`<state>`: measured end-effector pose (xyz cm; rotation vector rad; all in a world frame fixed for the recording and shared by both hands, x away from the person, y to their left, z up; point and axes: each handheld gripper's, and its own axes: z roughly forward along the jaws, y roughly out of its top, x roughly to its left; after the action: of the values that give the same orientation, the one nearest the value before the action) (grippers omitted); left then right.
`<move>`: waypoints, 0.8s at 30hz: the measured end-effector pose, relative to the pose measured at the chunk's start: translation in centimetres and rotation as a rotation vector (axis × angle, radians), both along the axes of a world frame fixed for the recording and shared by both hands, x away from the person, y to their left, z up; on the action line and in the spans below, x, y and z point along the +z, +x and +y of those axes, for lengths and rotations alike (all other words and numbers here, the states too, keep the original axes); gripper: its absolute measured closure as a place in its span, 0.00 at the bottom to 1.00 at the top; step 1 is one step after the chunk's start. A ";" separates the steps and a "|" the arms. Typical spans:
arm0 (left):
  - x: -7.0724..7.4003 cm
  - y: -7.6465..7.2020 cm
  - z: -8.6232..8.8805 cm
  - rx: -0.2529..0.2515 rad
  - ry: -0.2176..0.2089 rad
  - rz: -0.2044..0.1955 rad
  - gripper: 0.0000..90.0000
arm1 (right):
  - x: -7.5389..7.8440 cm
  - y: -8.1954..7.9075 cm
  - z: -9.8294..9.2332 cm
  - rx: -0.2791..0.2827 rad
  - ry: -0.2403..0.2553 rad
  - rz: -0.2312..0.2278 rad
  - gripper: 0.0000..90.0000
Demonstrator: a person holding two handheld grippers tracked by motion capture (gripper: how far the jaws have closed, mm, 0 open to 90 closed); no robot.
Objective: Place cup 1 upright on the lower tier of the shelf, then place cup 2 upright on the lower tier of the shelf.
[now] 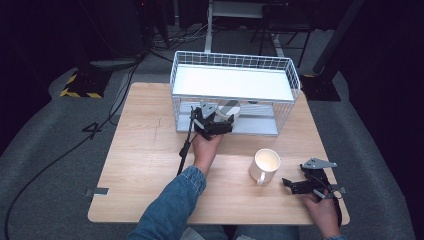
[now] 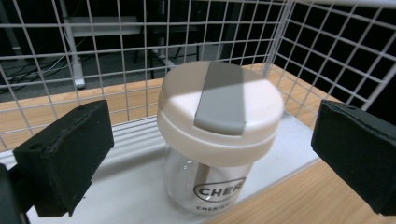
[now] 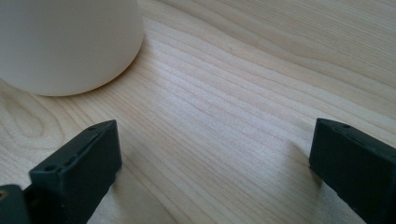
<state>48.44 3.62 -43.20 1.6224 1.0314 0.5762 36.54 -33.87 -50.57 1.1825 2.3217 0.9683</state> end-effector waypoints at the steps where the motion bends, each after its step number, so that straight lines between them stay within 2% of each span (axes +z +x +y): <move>1: 0.4 -0.5 0.4 -0.010 -0.004 0.001 0.00 | 0.0 0.0 0.0 0.000 0.000 0.000 0.02; 6: 1.1 -1.6 1.0 -0.028 -0.004 0.000 0.00 | 0.0 0.0 0.0 0.000 0.000 0.000 0.02; 7: 1.5 -2.0 1.4 -0.043 0.006 0.016 0.00 | 0.0 0.0 0.0 0.000 0.000 0.000 0.02; 8: 1.5 -2.0 1.4 -0.043 0.006 0.016 0.00 | 0.0 0.0 0.0 0.000 0.000 0.000 0.02; 9: 1.8 -2.4 1.7 -0.056 0.023 0.023 0.00 | 0.0 0.0 0.0 0.000 0.000 0.000 0.02; 14: 2.3 -3.3 2.4 -0.081 0.041 0.026 0.00 | 0.0 0.0 0.0 0.000 0.000 0.001 0.02; 19: 3.0 -4.5 3.4 -0.096 0.081 0.025 0.00 | 0.0 0.0 0.0 0.000 0.000 0.001 0.02; 21: 3.3 -4.9 3.6 -0.103 0.078 0.038 0.00 | 0.0 0.0 0.0 -0.005 0.000 0.001 0.02; 24: 3.5 -5.4 3.7 -0.115 0.083 0.034 0.00 | 0.0 -0.2 0.1 -0.028 0.004 0.003 0.03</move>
<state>43.04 7.37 -39.66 1.7573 0.9429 0.5213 36.29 -33.81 -50.55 1.2154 2.3000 0.9630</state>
